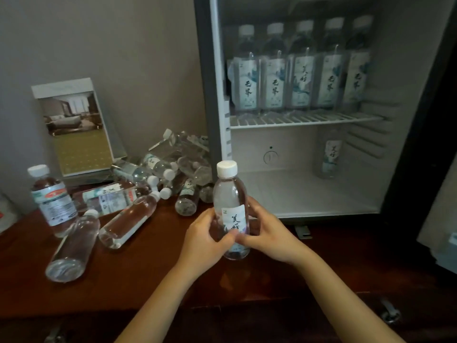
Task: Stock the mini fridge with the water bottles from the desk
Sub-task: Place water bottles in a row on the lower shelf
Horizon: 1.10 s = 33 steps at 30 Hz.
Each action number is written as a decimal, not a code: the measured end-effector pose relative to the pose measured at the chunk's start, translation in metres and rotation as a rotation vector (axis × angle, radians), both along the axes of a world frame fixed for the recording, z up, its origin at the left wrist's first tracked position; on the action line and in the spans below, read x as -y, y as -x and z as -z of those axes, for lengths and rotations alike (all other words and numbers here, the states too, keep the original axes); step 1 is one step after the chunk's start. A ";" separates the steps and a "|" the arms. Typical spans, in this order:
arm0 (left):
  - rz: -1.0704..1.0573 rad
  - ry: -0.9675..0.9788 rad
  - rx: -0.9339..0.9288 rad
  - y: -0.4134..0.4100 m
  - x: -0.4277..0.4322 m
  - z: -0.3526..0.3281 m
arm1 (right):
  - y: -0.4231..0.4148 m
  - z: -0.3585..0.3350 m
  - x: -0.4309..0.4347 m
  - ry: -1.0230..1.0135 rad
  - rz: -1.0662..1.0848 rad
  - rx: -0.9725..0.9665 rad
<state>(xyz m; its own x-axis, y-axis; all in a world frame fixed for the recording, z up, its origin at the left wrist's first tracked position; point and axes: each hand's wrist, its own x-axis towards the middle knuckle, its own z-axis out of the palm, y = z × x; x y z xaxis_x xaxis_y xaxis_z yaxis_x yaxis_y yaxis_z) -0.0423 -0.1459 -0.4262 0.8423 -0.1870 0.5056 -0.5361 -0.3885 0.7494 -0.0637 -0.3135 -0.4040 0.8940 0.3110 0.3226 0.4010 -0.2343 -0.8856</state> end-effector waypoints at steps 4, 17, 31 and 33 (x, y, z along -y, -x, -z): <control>0.086 0.007 0.019 -0.014 0.038 -0.019 | -0.002 -0.005 0.027 -0.035 0.115 0.082; 0.367 0.067 -0.177 -0.084 0.171 -0.038 | -0.051 -0.010 0.122 -0.152 0.398 0.106; 0.388 0.097 -0.136 -0.139 0.226 -0.039 | -0.117 -0.012 0.164 -0.117 0.582 0.078; 0.391 0.099 -0.140 -0.149 0.234 -0.039 | -0.126 -0.009 0.170 -0.116 0.695 0.055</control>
